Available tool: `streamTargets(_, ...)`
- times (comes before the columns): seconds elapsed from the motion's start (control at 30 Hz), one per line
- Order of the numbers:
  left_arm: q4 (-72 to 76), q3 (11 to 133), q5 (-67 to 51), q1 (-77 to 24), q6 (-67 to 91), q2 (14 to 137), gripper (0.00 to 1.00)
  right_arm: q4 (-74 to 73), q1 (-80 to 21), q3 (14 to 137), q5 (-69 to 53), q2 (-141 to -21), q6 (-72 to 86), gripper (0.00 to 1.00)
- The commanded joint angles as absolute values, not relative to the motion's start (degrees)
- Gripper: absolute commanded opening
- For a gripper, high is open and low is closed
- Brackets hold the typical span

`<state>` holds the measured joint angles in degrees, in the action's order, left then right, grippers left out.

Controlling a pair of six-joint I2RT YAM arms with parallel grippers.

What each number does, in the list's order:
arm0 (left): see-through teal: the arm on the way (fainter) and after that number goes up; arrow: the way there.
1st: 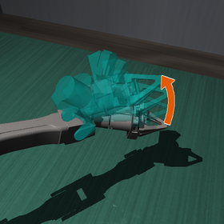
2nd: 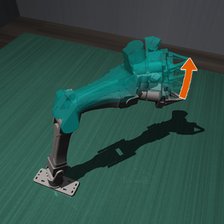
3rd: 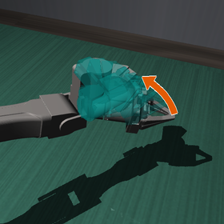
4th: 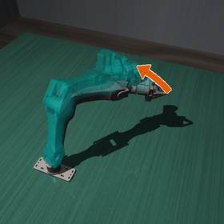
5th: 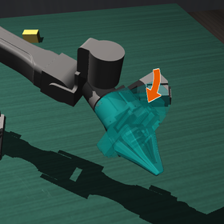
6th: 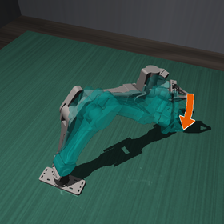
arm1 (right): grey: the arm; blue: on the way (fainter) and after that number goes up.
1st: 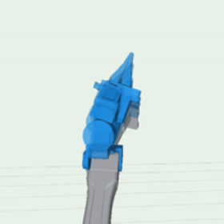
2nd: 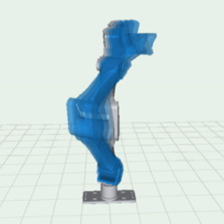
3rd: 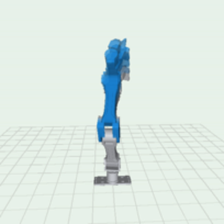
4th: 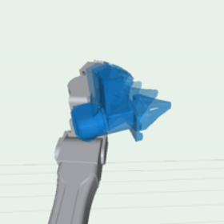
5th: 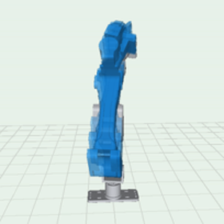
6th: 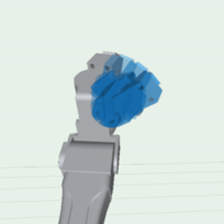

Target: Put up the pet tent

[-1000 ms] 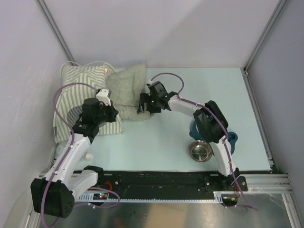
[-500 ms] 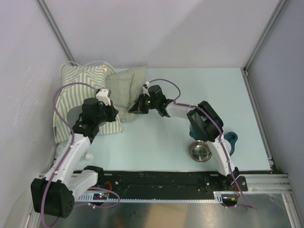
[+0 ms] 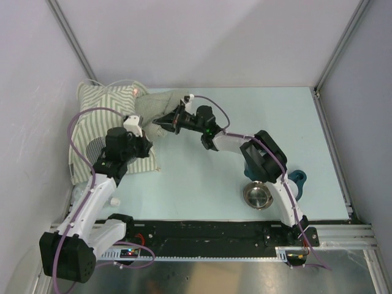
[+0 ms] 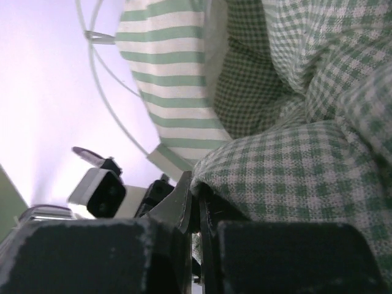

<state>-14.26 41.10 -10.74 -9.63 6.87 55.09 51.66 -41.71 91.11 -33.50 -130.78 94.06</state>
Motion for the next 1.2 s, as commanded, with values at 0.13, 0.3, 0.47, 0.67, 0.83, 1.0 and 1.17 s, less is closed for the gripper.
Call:
streamTargets(0.13,-15.26,40.27,-13.50,-10.33,4.33,53.86,0.00,28.45,-45.47,100.07,-40.39,-135.04,75.27,0.00)
streamTargets(0.3,-15.25,39.26,-12.88,-10.28,5.02,52.92,0.00,6.59,-45.10,105.16,-39.96,-137.04,60.00,0.17)
streamTargets(0.47,-15.29,39.32,-12.16,-10.33,5.21,53.16,0.00,-10.14,-43.26,105.03,-35.41,-133.05,51.76,0.62)
streamTargets(0.67,-15.21,39.80,-11.96,-10.30,5.46,53.77,0.00,-15.33,-40.99,101.13,-28.32,-124.43,45.50,0.92)
streamTargets(0.83,-15.23,39.69,-11.62,-10.29,5.36,53.46,0.00,-12.36,-37.99,93.47,-23.90,-114.27,43.57,0.99)
streamTargets(1.0,-15.29,39.55,-11.43,-10.28,5.46,53.30,0.00,-9.10,-34.92,91.57,-18.10,-114.07,44.16,0.99)
streamTargets(1.17,-15.27,39.61,-11.56,-10.29,5.21,53.32,0.00,-8.10,-34.61,102.21,-13.54,-125.06,46.66,0.99)
